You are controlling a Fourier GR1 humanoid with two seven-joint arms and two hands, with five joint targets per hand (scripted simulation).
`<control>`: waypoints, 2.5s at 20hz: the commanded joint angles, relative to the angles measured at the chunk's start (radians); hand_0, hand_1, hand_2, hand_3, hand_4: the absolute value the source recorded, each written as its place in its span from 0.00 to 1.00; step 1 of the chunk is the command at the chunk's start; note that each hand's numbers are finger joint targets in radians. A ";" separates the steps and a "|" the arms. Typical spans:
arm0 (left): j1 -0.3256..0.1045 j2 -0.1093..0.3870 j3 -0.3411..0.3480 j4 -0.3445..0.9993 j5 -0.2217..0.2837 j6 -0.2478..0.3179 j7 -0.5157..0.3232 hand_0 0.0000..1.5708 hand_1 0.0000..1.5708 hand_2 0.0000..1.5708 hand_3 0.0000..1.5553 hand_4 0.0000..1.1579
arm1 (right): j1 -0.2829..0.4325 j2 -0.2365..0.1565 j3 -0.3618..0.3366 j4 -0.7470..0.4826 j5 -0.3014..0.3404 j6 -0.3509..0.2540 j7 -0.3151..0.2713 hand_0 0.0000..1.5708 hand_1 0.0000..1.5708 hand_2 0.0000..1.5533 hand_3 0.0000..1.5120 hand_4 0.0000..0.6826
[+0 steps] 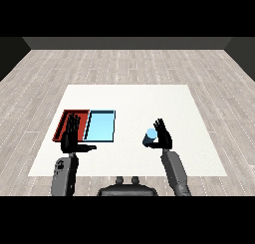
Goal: Pick the blue can and put it in the blue box
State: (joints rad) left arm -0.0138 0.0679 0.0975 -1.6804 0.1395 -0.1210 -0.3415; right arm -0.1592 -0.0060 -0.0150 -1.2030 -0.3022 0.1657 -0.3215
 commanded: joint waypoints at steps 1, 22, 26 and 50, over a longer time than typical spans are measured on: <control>-0.036 0.012 0.024 0.060 0.010 -0.009 -0.019 0.00 0.00 0.00 0.00 0.00 | -0.027 0.006 0.075 0.052 -0.024 -0.069 -0.021 0.00 0.00 0.00 0.00 0.00; 0.018 -0.016 -0.015 -0.044 -0.001 0.015 0.016 0.00 0.00 0.00 0.00 0.00 | -0.171 0.006 0.021 0.247 0.076 -0.325 -0.075 0.98 0.98 0.96 0.96 0.96; 0.035 -0.001 0.001 0.022 0.004 -0.026 -0.056 0.00 0.00 0.00 0.00 0.00 | -0.176 0.006 0.071 0.272 0.126 -0.371 -0.050 0.95 0.95 0.95 0.95 0.90; -0.067 -0.067 -0.198 0.114 -0.128 0.044 0.100 0.00 0.00 0.00 0.00 0.00 | -0.146 -0.104 0.151 -0.289 0.320 -0.403 0.249 0.90 0.90 0.93 0.93 0.90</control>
State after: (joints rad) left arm -0.0638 0.0089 -0.0780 -1.5764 0.0206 -0.0906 -0.2710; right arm -0.2965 -0.1240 0.1167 -1.4420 -0.0346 -0.2201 -0.1109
